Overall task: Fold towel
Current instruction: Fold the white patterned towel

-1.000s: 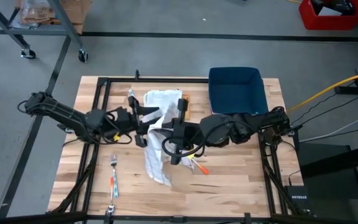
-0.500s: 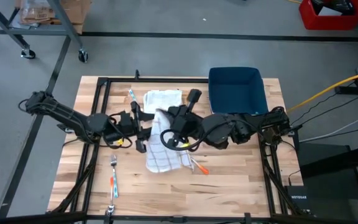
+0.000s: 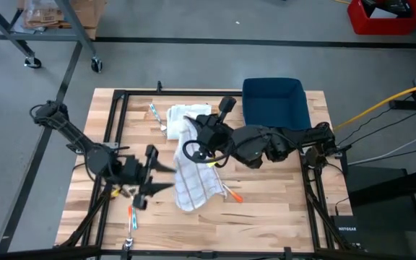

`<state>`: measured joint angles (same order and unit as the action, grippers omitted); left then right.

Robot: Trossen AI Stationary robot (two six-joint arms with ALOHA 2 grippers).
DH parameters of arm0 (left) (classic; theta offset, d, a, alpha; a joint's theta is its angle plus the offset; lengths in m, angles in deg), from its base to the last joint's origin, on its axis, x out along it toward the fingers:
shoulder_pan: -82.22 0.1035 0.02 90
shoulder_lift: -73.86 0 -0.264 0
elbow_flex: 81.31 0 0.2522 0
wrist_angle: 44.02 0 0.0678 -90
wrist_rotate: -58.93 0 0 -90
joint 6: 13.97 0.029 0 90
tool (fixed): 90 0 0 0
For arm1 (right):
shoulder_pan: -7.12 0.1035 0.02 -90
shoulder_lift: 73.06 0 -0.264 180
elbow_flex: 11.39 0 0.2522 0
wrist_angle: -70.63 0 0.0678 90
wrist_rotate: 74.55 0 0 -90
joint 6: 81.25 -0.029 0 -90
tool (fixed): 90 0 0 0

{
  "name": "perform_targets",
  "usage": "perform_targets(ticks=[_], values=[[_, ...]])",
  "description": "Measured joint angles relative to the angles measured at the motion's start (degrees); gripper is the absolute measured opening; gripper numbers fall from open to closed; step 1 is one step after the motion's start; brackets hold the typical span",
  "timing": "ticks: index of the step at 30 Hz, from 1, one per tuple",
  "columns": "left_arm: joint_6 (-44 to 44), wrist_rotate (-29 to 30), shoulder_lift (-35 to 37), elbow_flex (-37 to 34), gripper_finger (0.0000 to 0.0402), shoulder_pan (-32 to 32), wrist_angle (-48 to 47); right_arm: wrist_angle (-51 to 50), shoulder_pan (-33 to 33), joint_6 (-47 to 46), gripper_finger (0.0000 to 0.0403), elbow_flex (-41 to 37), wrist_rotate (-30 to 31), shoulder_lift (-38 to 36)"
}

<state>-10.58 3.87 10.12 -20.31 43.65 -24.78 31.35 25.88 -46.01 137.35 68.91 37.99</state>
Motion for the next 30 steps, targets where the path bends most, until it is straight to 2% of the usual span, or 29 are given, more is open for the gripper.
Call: perform_targets(ticks=[6, 11, 15, 18, 25, 30], values=[[-4.8, 0.0, -0.1, 0.0, 0.0169, -6.2, -6.6, 0.2, -0.6, 0.0, 0.0, 0.0, 0.0, 0.0], [-15.1, 0.2, -2.6, 0.0, 0.0169, -7.9, -17.2, 1.1, -0.5, 0.0, 0.0, 0.0, -0.1, 0.0], [-24.1, 0.8, -6.9, 0.0, 0.0169, -6.8, -23.5, 2.1, -0.5, 0.0, 0.0, 0.0, -2.1, 0.0], [-29.3, 4.3, -10.4, 0.0, 0.0169, -5.3, -25.6, 2.0, -0.5, 0.0, 0.0, 0.0, -3.1, 0.1], [-33.5, 11.8, -17.5, 0.0, 0.0158, -0.7, -26.4, 1.9, -0.5, 0.0, 0.0, 0.0, -3.1, 0.1], [-36.8, 16.0, -19.0, 0.0, 0.013, 2.1, -34.0, 1.8, -0.4, 0.0, 0.0, 0.0, -3.1, 0.1]])
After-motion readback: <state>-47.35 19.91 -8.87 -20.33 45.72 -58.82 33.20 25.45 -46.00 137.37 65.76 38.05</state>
